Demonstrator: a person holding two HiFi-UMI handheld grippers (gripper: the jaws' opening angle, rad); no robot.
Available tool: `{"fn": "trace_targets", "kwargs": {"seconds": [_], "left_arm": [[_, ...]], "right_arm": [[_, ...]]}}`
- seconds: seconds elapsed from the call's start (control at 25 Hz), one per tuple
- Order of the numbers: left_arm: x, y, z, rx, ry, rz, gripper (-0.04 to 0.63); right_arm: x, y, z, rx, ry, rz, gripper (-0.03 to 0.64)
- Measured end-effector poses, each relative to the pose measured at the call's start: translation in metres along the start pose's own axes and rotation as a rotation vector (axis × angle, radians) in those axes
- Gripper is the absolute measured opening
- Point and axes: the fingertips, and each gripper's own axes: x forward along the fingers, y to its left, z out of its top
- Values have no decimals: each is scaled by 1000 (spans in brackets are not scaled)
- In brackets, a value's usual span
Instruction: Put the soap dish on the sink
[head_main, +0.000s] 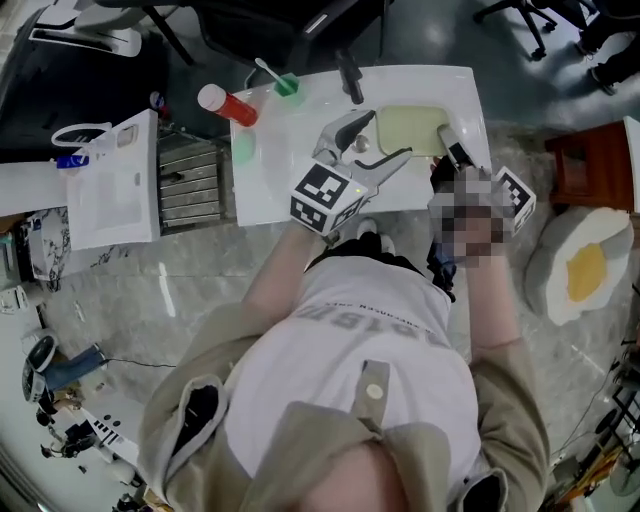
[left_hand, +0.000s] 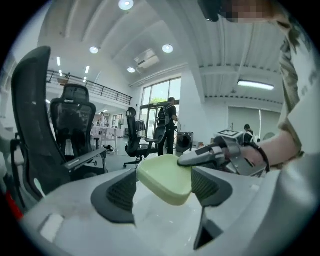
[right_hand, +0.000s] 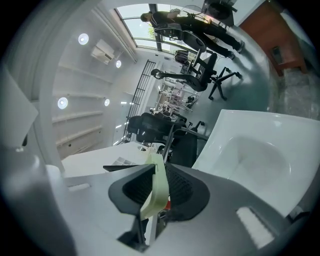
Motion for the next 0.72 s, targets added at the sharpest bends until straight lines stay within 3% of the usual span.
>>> {"fn": "trace_targets", "kwargs": {"seconds": [0.2, 0.4, 0.72], "left_arm": [[4, -8, -2, 128, 17, 1, 359], [6, -12, 0, 171, 29, -5, 359], [11, -12, -5, 172, 49, -2, 359]], "right_arm": [[-4, 4, 3, -11, 16, 13, 69], [-5, 22, 5, -113, 48, 77, 69], [-5, 25, 5, -199, 110, 71, 71]]}}
